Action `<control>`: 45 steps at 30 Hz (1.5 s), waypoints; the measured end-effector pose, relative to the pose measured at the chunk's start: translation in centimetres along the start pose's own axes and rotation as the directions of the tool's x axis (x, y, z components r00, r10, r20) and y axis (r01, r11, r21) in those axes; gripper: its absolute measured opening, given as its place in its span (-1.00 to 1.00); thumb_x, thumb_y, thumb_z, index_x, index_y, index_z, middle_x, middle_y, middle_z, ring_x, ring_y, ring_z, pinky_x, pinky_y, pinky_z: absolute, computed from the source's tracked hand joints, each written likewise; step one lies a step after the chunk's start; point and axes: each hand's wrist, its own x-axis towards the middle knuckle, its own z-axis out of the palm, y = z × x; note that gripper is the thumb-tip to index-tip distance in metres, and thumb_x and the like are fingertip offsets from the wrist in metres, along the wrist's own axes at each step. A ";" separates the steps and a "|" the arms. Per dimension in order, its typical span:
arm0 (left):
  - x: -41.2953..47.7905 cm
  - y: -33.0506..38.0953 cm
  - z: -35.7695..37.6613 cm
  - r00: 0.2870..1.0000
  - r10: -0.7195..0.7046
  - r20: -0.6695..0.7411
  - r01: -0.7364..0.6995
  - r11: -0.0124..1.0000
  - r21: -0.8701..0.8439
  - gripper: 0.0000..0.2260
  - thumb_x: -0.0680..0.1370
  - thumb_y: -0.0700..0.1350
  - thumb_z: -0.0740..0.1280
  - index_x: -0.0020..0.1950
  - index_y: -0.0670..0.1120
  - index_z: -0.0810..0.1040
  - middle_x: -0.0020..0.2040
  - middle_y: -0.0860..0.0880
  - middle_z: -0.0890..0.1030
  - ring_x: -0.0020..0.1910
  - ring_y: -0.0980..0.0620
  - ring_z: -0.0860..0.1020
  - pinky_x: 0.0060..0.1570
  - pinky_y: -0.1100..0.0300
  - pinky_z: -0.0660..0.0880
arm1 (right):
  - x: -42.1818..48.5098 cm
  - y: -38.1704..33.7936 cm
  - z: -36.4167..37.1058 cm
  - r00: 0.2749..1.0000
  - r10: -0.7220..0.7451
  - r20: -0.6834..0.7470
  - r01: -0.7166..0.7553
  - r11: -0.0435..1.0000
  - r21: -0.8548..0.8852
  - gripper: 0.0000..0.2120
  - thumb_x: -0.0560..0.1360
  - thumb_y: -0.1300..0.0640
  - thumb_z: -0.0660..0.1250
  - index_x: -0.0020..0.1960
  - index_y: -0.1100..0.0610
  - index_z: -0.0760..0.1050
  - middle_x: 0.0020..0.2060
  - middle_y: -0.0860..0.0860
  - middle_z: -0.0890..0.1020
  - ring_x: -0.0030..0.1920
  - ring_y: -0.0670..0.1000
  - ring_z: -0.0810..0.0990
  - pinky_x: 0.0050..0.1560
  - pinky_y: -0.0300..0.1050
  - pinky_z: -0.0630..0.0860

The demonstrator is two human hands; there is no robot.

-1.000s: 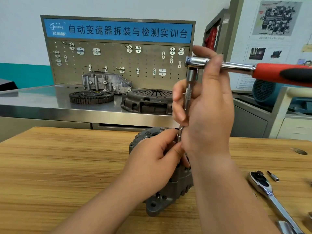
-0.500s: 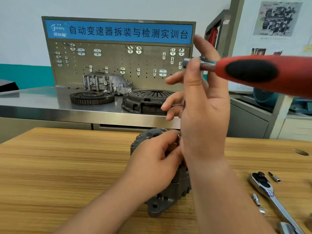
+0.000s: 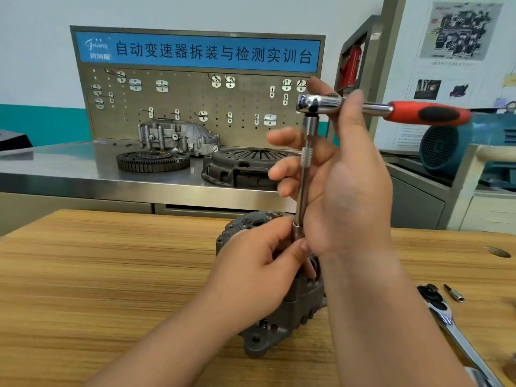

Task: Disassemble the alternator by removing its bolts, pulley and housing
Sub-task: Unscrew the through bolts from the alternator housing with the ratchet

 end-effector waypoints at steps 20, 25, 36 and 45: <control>-0.1 0.1 -0.5 0.997 -0.005 0.078 0.003 1.000 0.029 -0.80 0.53 0.11 0.14 -0.07 0.07 0.51 -0.24 0.12 0.67 -0.19 -0.07 0.63 -0.08 -0.16 0.54 | 0.7 -1.2 -1.1 0.995 0.104 -0.001 -0.099 0.950 0.296 -0.83 0.62 0.07 0.13 0.00 0.00 0.49 -0.11 -0.05 0.69 -0.35 -0.06 0.61 -0.44 -0.27 0.43; 0.0 0.4 -0.3 0.998 -0.022 0.054 0.018 0.997 0.071 -0.69 0.49 0.13 0.13 -0.02 -0.01 0.55 -0.19 0.23 0.66 -0.16 0.06 0.63 -0.05 -0.12 0.56 | 0.4 -0.7 -0.9 0.903 -0.430 -0.009 0.388 0.823 -0.414 -0.88 0.60 0.25 0.23 0.02 0.07 0.51 -0.08 -0.01 0.61 -0.25 0.04 0.65 -0.28 -0.07 0.59; -0.2 0.5 -0.5 0.998 0.038 0.046 -0.037 0.999 -0.021 -0.61 0.51 0.22 0.09 -0.05 -0.05 0.51 -0.23 0.10 0.66 -0.20 -0.12 0.61 -0.11 -0.19 0.53 | 0.4 -1.1 -0.5 1.000 0.010 -0.004 -0.009 0.973 0.231 -0.83 0.62 0.08 0.11 -0.07 0.04 0.44 -0.07 0.00 0.66 -0.32 0.01 0.63 -0.39 -0.19 0.53; -0.1 0.7 -0.2 0.999 -0.036 0.034 0.034 0.999 0.037 -0.66 0.49 0.14 0.14 0.04 -0.04 0.56 -0.20 0.21 0.67 -0.14 -0.03 0.64 -0.05 -0.17 0.56 | 0.6 -0.4 -1.0 0.897 -0.441 0.044 0.419 0.812 -0.405 -0.92 0.61 0.20 0.16 0.00 0.09 0.42 -0.03 0.04 0.57 -0.19 0.09 0.62 -0.25 -0.12 0.59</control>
